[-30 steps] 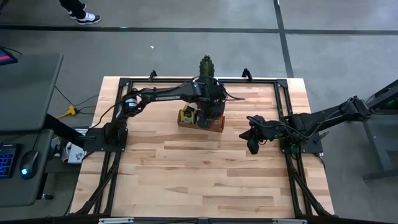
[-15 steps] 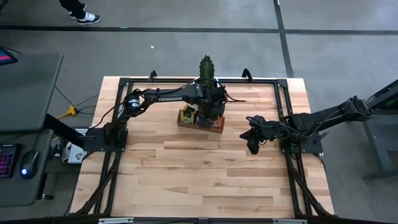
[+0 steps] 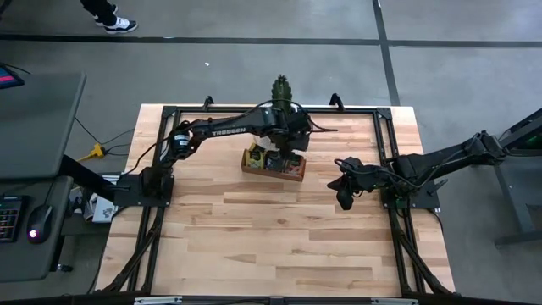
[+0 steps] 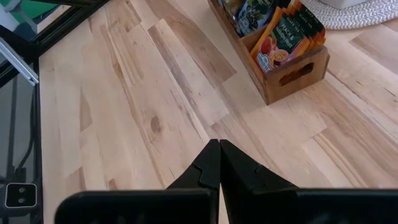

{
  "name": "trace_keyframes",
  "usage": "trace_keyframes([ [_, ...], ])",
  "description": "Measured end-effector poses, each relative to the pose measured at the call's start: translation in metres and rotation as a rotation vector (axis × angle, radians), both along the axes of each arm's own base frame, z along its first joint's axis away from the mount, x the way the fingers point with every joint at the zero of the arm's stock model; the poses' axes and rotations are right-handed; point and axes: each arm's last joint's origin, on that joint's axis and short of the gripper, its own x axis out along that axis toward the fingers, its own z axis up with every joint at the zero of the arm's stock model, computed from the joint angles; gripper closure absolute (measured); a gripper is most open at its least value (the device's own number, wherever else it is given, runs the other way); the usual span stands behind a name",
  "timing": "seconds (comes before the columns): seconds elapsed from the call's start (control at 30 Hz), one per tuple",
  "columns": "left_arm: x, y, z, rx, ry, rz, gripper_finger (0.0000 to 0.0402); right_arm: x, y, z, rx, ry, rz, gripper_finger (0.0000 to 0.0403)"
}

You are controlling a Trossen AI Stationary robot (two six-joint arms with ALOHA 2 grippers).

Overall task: Pick & Place Tea
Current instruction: Return to Home Position

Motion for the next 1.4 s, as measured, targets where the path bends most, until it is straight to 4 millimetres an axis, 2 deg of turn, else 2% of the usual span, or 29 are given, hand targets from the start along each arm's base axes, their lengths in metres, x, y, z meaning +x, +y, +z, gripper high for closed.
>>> trace_keyframes([
  [0.13, -0.008, -0.004, 0.027, 0.046, -0.045, 0.019, 0.0269, -0.001, 0.000, 0.001, -0.016, -0.004, 0.006, 0.0403],
  [0.33, -0.028, -0.011, 0.060, 0.059, -0.077, 0.028, 0.0388, -0.013, -0.001, 0.009, -0.051, -0.039, 0.046, 0.0403],
  [0.5, -0.044, -0.017, 0.080, 0.077, -0.102, 0.064, 0.0398, -0.039, -0.006, 0.019, -0.109, -0.134, 0.005, 0.0403],
  [0.63, -0.054, -0.030, 0.092, 0.102, -0.173, 0.104, 0.0400, -0.062, -0.012, 0.011, -0.083, -0.211, -0.007, 0.0403],
  [0.7, -0.067, -0.043, 0.094, 0.103, -0.161, 0.109, 0.0401, -0.072, -0.015, 0.004, -0.062, -0.247, -0.012, 0.0403],
  [0.77, -0.072, -0.056, 0.097, 0.107, -0.228, 0.132, 0.0401, -0.080, -0.017, -0.001, -0.047, -0.290, -0.016, 0.0403],
  [0.87, -0.096, -0.075, 0.091, 0.082, -0.240, 0.168, 0.0401, -0.088, -0.019, -0.008, -0.037, -0.327, -0.017, 0.0403],
  [0.93, -0.105, -0.085, 0.087, 0.064, -0.343, 0.228, 0.0401, -0.092, -0.020, -0.011, -0.042, -0.347, -0.008, 0.0403],
  [1.0, -0.125, -0.095, 0.074, 0.031, -0.380, 0.261, 0.0401, -0.093, -0.020, -0.012, -0.054, -0.356, 0.001, 0.0403],
  [1.1, -0.144, -0.105, 0.058, -0.033, -0.544, 0.284, 0.0401, -0.093, -0.020, -0.010, -0.080, -0.371, 0.050, 0.0403],
  [1.2, -0.169, -0.109, 0.038, -0.082, -0.642, 0.302, 0.0401, -0.093, -0.019, -0.009, -0.112, -0.374, 0.092, 0.0403],
  [1.4, -0.218, -0.102, -0.002, -0.096, -0.862, 0.347, 0.0401, -0.094, -0.021, -0.002, -0.125, -0.460, 0.046, 0.0403],
])
